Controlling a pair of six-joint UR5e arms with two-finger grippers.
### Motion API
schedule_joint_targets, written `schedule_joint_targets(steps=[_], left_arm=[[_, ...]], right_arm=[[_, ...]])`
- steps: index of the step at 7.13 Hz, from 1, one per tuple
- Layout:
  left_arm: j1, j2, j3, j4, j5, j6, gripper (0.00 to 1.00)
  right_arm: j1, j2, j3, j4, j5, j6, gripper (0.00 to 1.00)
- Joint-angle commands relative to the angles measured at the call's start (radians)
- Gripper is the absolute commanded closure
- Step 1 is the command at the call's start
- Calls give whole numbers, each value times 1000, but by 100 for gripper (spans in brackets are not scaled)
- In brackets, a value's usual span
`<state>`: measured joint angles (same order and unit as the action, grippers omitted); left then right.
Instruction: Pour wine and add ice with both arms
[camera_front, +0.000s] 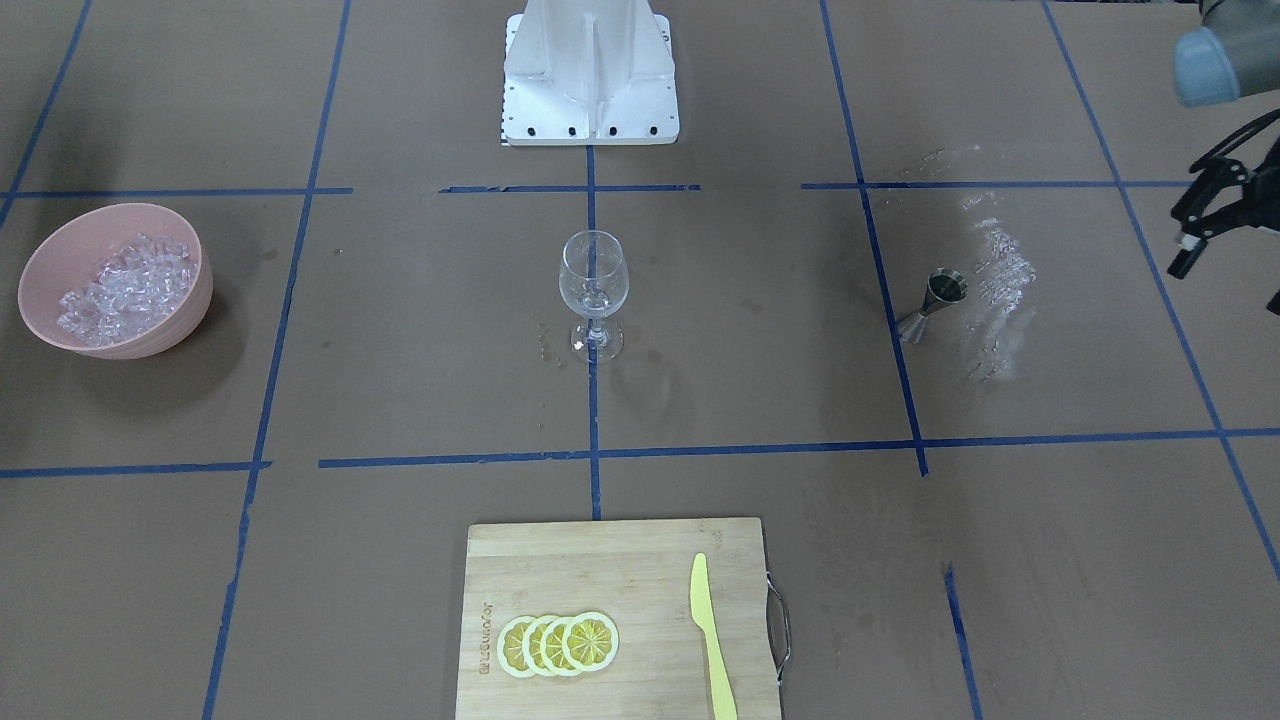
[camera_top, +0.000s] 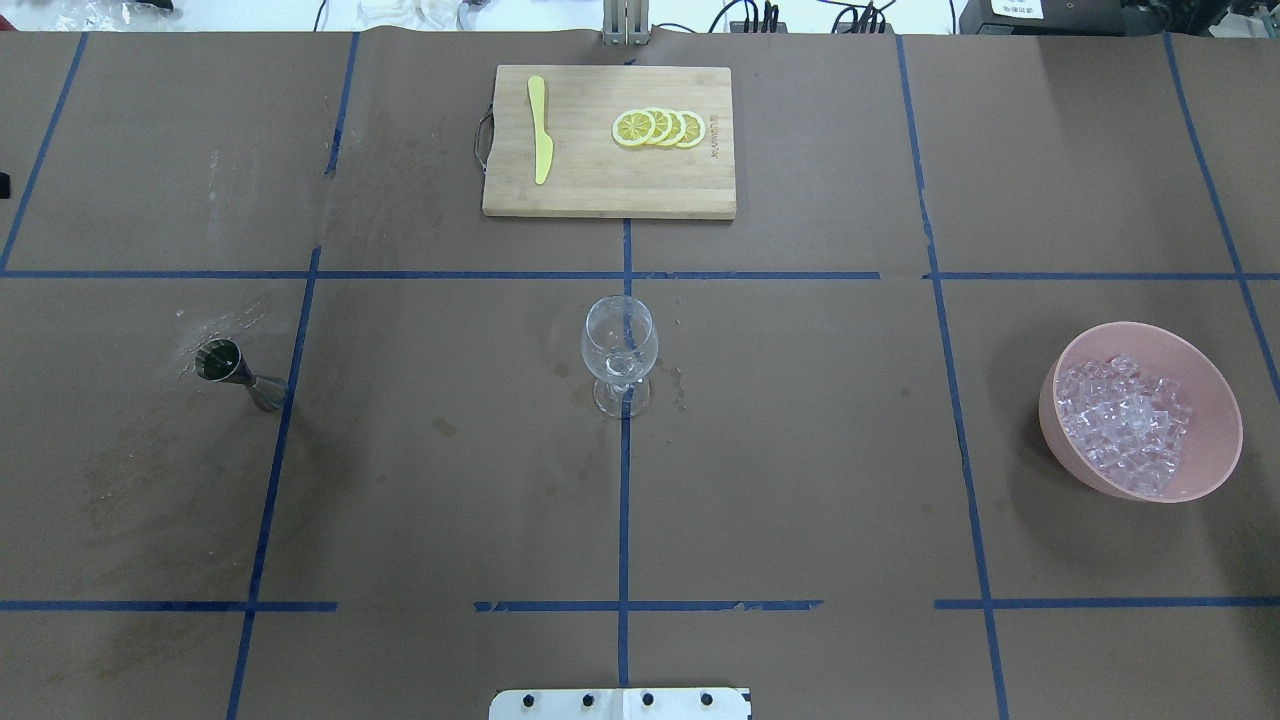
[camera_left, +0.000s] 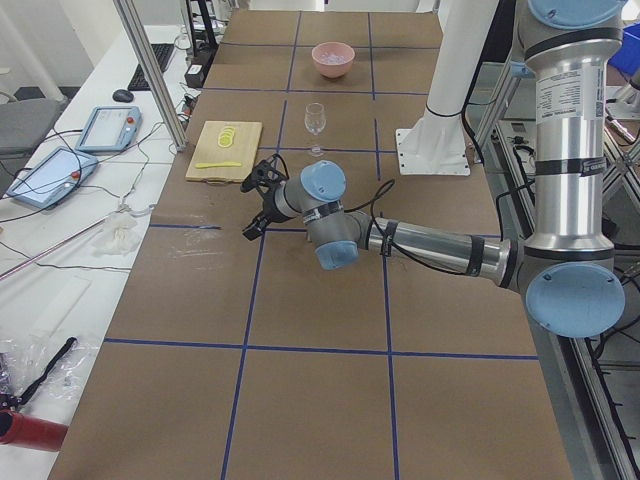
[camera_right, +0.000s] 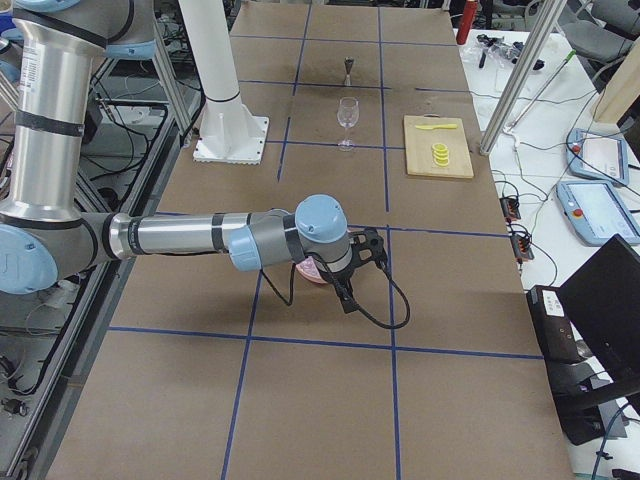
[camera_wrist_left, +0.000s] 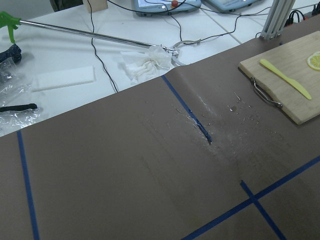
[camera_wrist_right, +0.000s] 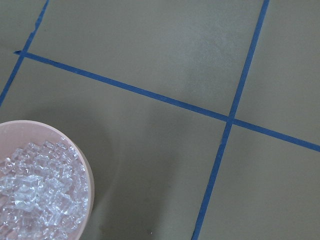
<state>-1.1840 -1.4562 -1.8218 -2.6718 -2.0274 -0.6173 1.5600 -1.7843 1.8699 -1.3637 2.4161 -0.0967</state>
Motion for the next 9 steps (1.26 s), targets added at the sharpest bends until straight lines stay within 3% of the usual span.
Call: schedule_joint_targets(steps=[1,4,7,9], left_arm=[[278,112,-116,-95,360,-207,0],[669,146,-126,-92,917,-367,0],[864,129,-50,-89,1213,-445,1],[926,85,7,-91,1337,-449,1]], right_arm=[[0,-3,2,0,0,3,0],[2,-13,5,33,0,11,0],[2,-18,3,43,-2,11,0],[2,-18,5,43,-2,11,0]])
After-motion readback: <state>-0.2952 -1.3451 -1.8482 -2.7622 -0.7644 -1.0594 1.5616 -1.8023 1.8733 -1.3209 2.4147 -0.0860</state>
